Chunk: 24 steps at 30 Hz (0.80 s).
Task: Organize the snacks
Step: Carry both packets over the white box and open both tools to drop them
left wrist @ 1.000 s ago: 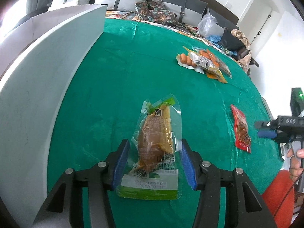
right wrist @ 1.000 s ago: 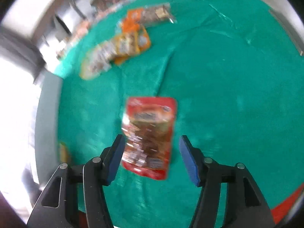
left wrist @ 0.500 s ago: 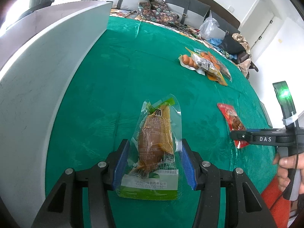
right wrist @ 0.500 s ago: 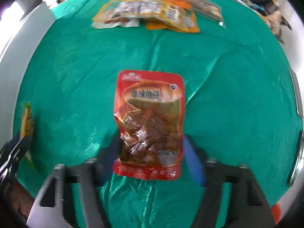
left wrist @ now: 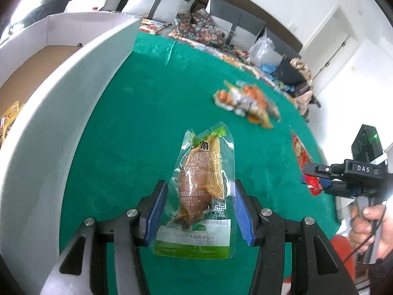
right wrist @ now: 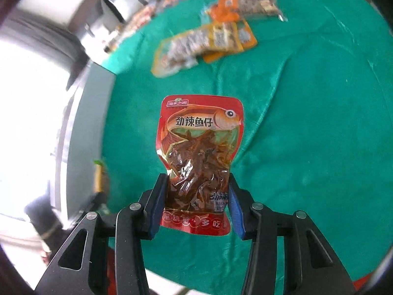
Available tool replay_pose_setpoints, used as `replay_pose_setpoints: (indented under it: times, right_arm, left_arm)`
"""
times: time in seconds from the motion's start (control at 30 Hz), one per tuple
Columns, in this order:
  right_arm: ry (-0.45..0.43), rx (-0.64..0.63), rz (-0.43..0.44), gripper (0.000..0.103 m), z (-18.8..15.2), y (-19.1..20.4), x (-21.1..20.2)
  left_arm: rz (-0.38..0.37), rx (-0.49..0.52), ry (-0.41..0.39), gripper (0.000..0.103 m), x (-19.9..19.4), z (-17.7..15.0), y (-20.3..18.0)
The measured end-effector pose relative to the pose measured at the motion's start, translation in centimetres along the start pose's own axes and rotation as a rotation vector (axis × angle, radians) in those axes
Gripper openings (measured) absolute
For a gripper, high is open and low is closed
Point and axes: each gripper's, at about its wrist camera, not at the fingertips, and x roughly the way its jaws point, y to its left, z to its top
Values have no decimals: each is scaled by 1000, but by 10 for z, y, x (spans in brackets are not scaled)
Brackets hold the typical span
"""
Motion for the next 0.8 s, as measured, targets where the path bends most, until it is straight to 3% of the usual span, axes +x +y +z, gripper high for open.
replay_pose_setpoints:
  times: [0.17, 0.3, 0.37, 0.47, 0.57, 0.63, 0.67, 0.7, 0.73, 0.8]
  right_arm:
    - [-39, -59, 89, 48, 1, 52, -16]
    - [-60, -169, 182, 48, 1, 124, -18]
    - [-60, -220, 232, 48, 2, 159, -22]
    - [-42, -313, 322, 48, 1, 227, -14]
    - [-15, -391, 346, 49, -2, 280, 7]
    - [1, -443, 340, 50, -7, 315, 27]
    - [6, -456, 330, 59, -11, 333, 44]
    - [6, -462, 321, 65, -13, 343, 57]
    - [6, -467, 301, 74, -17, 352, 68]
    - [47, -486, 229, 78, -22, 366, 98]
  left_arm:
    - [-96, -60, -80, 52, -46, 22, -2]
    - [-79, -79, -196, 52, -105, 42, 21]
    - [-33, -94, -239, 52, -127, 49, 41]
    - [101, -135, -293, 52, -160, 62, 91]
    - [210, -215, -302, 53, -177, 67, 144]
    - [302, -252, -296, 59, -180, 67, 171]
    - [346, -271, -286, 66, -180, 66, 184]
    - [378, -299, -253, 81, -175, 64, 201]
    - [393, -320, -227, 87, -172, 63, 210]
    - [437, -358, -186, 90, -168, 57, 230]
